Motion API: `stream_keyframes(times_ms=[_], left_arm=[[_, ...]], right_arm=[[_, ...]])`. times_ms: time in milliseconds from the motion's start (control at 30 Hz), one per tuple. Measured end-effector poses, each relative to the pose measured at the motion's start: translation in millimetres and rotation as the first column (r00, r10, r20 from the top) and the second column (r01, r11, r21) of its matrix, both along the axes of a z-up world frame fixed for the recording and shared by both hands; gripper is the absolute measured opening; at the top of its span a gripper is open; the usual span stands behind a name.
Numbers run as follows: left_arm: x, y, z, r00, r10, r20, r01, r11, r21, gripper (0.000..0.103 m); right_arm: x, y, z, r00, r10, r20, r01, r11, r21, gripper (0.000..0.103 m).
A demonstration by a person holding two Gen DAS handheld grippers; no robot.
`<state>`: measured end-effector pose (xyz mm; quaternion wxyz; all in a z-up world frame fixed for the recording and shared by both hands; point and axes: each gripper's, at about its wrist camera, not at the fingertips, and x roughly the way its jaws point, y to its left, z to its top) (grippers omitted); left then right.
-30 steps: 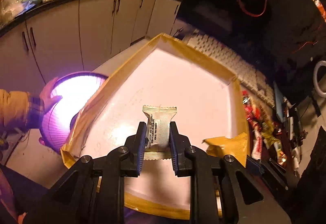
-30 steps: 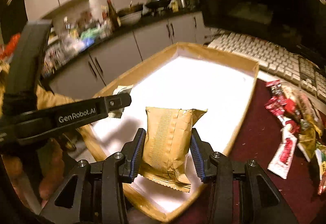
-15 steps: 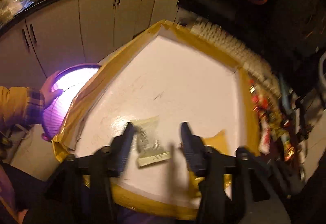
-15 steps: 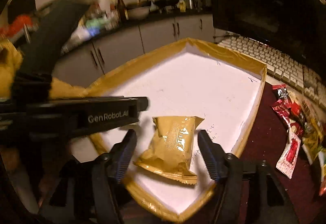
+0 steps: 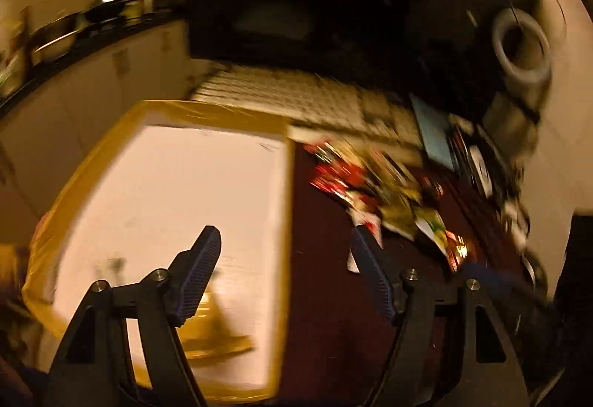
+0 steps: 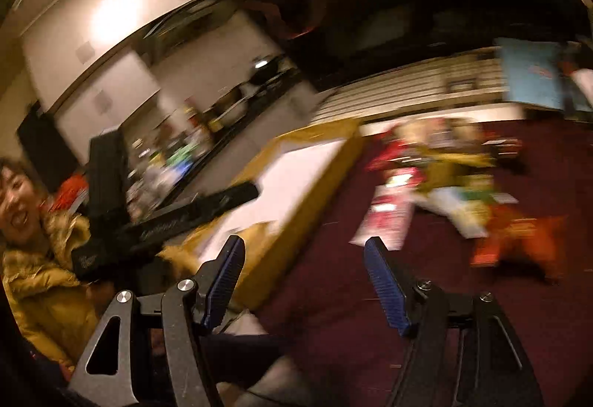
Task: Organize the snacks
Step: 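Grasp the white-red candy packet with the left gripper while the right grasps the red chip bag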
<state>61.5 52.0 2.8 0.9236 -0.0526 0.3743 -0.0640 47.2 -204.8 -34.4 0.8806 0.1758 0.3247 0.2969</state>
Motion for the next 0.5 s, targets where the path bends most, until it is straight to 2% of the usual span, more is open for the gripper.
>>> stream_keyframes(times_ms=[67, 167, 300, 367, 500], left_arm=[[2.1, -18.0, -3.1, 0.999, -0.044, -0.012, 0.045, 0.999, 0.017, 0.072], [7.6, -38.0, -11.2, 0.995, -0.084, -0.051, 0.085, 0.996, 0.016, 0.072], [8.7, -53.7, -16.7, 0.990, -0.117, -0.074, 0.119, 0.993, 0.011, 0.072], [9.6, -56.4, -18.2, 0.990, -0.119, -0.081, 0.121, 0.993, 0.015, 0.072], [12.3, -56.8, -21.6, 0.988, -0.122, -0.098, 0.121, 0.993, -0.009, 0.072]], right_arm=[[16.2, -28.0, -2.4, 0.994, -0.103, -0.035, 0.101, 0.994, -0.038, 0.070], [43.6, -46.6, -6.4, 0.972, -0.213, -0.103, 0.197, 0.969, -0.152, 0.070], [77.8, -60.3, -7.7, 0.970, -0.188, -0.152, 0.167, 0.976, -0.142, 0.070], [92.7, -54.8, -13.7, 0.969, -0.165, -0.183, 0.135, 0.977, -0.167, 0.070], [98.2, -52.6, -35.0, 0.951, -0.159, -0.266, 0.115, 0.978, -0.172, 0.070]])
